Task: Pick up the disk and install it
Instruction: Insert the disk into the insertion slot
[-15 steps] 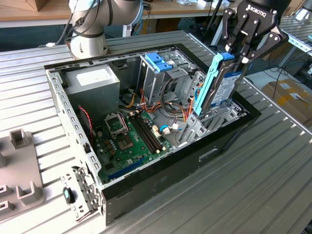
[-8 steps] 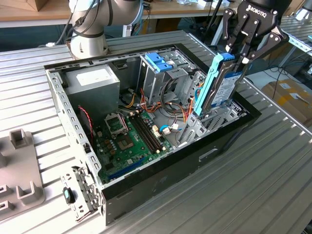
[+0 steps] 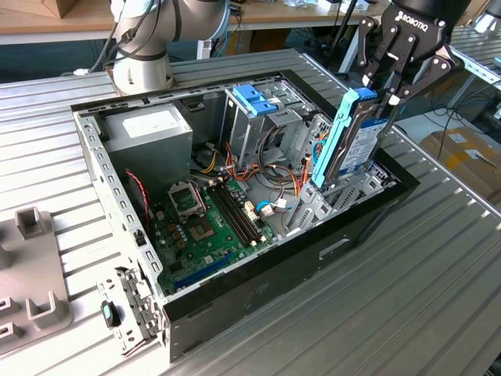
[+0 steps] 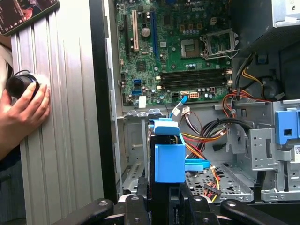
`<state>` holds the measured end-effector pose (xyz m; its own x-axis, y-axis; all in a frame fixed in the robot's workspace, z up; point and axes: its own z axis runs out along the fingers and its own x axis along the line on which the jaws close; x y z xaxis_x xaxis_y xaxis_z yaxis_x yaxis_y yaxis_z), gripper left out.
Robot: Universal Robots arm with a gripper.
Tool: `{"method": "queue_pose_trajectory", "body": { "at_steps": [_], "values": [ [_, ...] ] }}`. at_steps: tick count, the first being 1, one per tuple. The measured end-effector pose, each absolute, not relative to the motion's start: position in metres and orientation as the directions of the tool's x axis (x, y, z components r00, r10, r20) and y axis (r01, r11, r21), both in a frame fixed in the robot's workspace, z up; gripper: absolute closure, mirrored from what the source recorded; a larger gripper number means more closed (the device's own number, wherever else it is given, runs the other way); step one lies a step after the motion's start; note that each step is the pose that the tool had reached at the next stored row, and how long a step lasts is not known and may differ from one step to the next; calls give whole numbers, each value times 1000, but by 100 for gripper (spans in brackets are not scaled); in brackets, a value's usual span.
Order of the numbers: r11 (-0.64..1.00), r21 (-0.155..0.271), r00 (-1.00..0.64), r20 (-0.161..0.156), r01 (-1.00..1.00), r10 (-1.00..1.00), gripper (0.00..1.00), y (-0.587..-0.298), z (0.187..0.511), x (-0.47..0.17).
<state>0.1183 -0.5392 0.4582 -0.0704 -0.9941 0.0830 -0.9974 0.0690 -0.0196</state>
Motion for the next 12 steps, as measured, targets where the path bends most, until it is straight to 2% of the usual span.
{"method": "queue_pose_trajectory", "body": {
  "at_steps": [12],
  "values": [
    [69,-20,-70,83,-997,-994,65,-539,460,116]
  ]
}}
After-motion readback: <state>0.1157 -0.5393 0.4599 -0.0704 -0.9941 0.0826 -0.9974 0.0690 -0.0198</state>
